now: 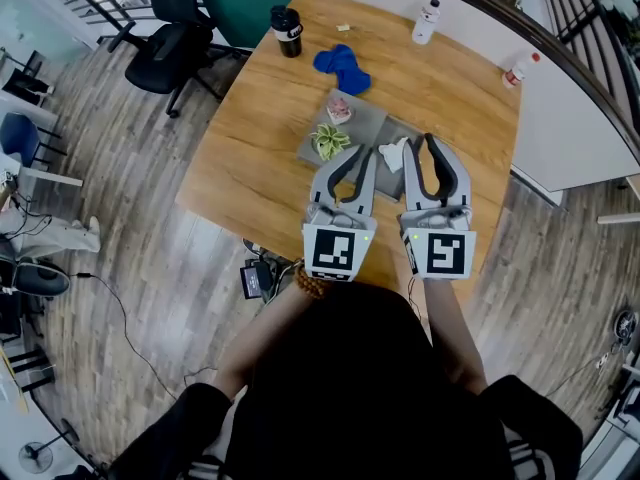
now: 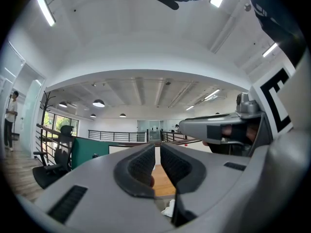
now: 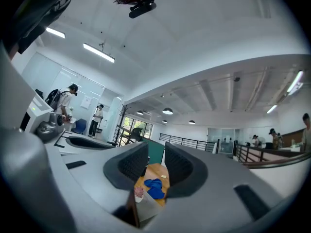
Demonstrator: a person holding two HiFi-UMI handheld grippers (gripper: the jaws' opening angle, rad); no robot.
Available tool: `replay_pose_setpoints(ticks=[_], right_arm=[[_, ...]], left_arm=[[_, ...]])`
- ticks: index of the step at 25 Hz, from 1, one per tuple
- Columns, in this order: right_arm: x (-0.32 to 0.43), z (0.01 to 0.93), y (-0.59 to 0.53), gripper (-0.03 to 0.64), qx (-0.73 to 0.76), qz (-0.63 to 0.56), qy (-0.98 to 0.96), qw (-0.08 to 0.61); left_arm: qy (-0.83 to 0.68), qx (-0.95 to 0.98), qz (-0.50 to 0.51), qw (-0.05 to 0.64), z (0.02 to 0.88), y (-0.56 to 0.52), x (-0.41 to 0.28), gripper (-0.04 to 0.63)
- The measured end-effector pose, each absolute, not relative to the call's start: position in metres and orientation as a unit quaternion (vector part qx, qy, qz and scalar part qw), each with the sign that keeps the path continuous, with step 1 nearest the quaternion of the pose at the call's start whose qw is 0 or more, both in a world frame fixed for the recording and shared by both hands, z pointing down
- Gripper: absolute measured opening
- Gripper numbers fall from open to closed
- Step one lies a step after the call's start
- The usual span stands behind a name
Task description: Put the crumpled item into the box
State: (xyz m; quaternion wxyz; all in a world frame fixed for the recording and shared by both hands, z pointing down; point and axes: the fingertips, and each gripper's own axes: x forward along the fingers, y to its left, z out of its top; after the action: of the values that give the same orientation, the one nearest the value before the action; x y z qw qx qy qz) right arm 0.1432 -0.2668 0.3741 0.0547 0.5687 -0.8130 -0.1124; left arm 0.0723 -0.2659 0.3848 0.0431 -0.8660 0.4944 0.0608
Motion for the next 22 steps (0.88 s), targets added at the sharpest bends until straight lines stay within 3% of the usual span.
replay_pose_setpoints(ticks=[22], right_arm=[[0.139, 0.429, -0.230, 0.008, 0.565, -0.044, -0.820, 0.080]], left_arm=[[0.481, -0.874, 0.052, 0.037, 0.394, -0.253, 0.085, 0.042]])
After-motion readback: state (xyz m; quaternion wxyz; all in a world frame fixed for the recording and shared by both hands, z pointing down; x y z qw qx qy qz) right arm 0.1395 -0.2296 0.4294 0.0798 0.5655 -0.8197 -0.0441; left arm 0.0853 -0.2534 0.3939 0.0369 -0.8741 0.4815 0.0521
